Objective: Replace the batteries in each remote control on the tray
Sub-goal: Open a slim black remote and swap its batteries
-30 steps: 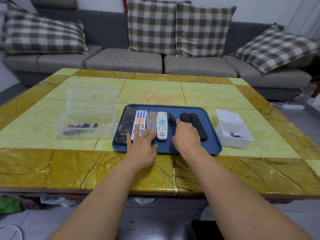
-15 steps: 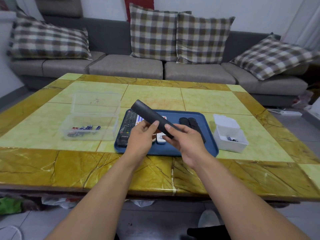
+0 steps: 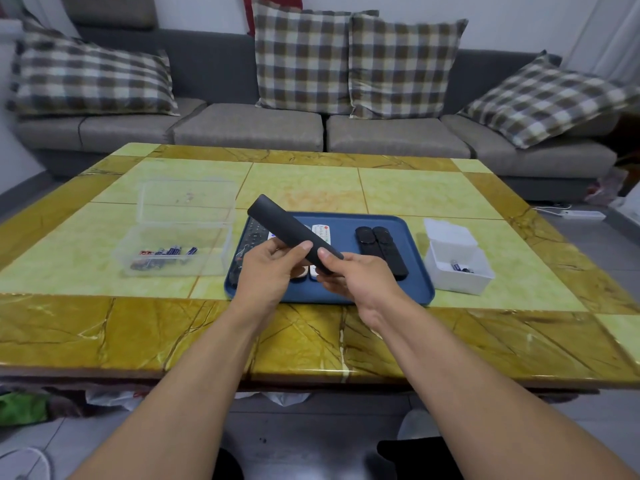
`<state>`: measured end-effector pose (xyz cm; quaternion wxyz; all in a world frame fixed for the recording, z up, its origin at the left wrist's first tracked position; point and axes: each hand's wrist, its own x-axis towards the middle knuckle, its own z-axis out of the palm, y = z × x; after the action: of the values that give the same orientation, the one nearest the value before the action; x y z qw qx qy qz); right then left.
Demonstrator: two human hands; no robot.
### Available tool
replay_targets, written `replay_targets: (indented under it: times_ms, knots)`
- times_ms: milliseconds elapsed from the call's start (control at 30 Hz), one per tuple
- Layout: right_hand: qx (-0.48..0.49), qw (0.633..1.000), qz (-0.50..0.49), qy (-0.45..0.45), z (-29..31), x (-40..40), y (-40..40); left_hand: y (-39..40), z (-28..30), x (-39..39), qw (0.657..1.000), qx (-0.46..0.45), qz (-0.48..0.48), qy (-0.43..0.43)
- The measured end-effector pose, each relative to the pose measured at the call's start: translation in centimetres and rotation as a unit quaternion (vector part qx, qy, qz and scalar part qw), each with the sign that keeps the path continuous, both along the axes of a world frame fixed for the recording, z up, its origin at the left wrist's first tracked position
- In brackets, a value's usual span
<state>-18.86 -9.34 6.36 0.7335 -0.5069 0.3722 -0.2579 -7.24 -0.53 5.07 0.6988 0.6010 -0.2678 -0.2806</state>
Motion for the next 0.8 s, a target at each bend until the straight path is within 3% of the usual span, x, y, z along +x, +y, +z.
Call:
replay_targets:
  times_ms: [233, 433, 700, 800]
  knots:
    - [-0.092, 0.995, -0.006, 0.030, -0.3, -0.1, 0.4, -0.1, -0.4, 0.4, 1.000, -0.003, 0.009, 0.014]
    - [-0.246, 0.961, -0.034, 0.124, -1.2, -0.6, -0.2, -0.5, -0.8, -0.5, 0.999, -0.001, 0.033, -0.038]
    - [-0.187, 0.980, 0.008, 0.060, -0.4, -1.1, -0.4, -1.1, -1.0, -0.2, 0.993, 0.002, 0.115, -0.039]
    - [-0.200, 0.969, -0.008, 0.143, -1.1, -1.9, -2.3, -1.1, -1.1, 0.5, 0.990, -0.006, 0.139, 0.011]
